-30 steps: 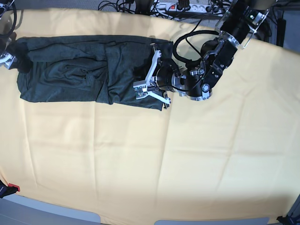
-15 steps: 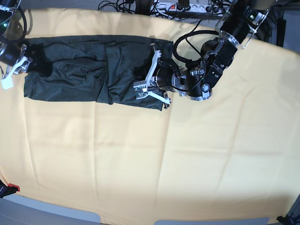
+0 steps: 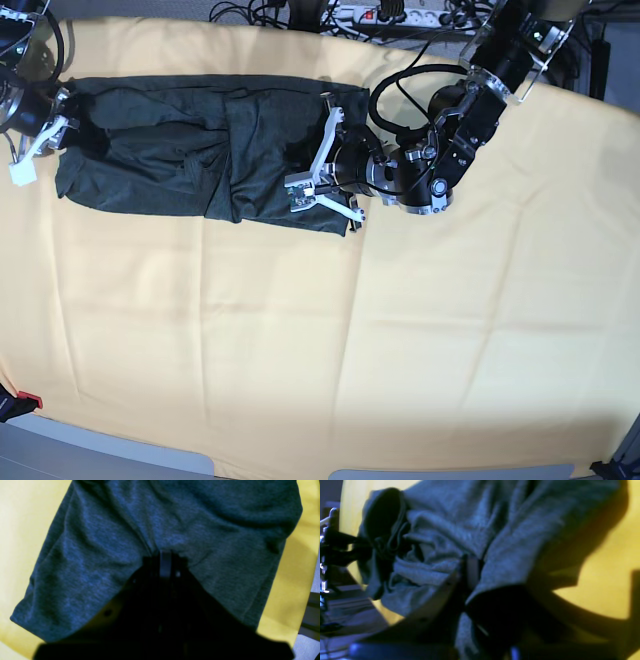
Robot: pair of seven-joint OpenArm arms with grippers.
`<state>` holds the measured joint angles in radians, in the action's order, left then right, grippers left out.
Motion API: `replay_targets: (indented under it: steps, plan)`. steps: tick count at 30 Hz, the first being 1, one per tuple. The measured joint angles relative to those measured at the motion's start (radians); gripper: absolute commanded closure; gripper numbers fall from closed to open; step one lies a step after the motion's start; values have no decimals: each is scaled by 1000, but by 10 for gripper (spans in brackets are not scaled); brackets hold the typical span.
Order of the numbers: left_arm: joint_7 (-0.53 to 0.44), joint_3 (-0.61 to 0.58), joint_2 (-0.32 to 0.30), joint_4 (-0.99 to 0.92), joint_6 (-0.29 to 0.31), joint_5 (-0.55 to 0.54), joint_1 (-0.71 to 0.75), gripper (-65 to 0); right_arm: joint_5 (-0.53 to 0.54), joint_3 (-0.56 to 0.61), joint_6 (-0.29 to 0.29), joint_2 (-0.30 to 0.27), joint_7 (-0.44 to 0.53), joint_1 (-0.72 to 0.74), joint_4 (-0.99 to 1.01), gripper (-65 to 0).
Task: Fold the T-shirt properly
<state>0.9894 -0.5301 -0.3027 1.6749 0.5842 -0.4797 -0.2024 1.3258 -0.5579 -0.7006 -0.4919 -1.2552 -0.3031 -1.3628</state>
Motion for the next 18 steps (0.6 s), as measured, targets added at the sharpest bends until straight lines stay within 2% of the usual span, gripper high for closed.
replay_targets:
  steps: [6, 10, 16, 18]
  plan:
    - [4, -1, 0, -2, -6, -3, -18, 0, -82, 0, -7, -3, 44, 22, -1, 0]
    - [42, -5, -8, -7, -82, -63, -54, 0, -130, 0, -2, -13, 44, 49, -5, 0]
    - [70, -5, -17, -14, -136, -138, -106, 0, -164, -3, -7, -16, 48, 51, -6, 0]
    - [74, -5, -17, -14, -137, -142, -130, 0, -168, -15, -6, -19, 48, 51, -7, 0]
